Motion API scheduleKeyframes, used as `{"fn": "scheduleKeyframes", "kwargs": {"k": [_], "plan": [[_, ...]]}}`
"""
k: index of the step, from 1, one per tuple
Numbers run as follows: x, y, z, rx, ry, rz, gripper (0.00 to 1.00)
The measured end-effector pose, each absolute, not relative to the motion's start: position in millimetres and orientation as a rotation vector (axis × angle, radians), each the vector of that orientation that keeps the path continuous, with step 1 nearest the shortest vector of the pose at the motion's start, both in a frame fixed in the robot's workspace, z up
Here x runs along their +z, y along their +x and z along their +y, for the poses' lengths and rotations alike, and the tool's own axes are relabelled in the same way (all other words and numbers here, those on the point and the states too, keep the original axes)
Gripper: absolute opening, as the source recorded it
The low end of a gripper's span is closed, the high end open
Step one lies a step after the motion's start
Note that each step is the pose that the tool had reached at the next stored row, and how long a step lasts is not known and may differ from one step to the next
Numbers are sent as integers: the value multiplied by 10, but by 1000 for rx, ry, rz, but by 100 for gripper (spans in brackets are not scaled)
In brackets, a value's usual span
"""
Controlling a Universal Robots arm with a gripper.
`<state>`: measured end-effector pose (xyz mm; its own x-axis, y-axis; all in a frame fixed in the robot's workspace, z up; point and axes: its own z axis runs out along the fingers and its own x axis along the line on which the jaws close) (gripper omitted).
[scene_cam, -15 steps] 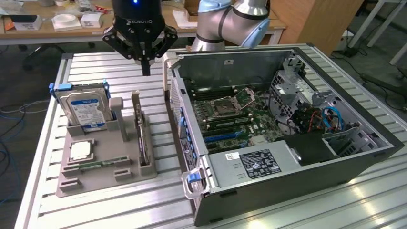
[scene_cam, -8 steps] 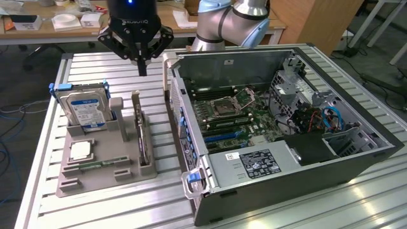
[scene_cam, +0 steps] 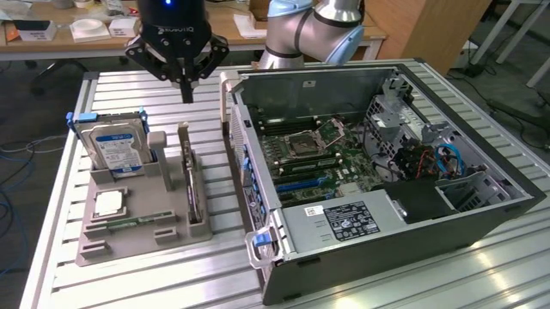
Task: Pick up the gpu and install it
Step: 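Reach for the gpu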
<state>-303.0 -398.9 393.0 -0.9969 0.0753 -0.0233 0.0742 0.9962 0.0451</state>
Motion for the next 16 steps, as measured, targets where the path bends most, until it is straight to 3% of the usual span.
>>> {"fn": "scheduleKeyframes", "kwargs": {"k": [16], "plan": [[3930, -3183, -3989, 69, 117, 3114, 10]]}}
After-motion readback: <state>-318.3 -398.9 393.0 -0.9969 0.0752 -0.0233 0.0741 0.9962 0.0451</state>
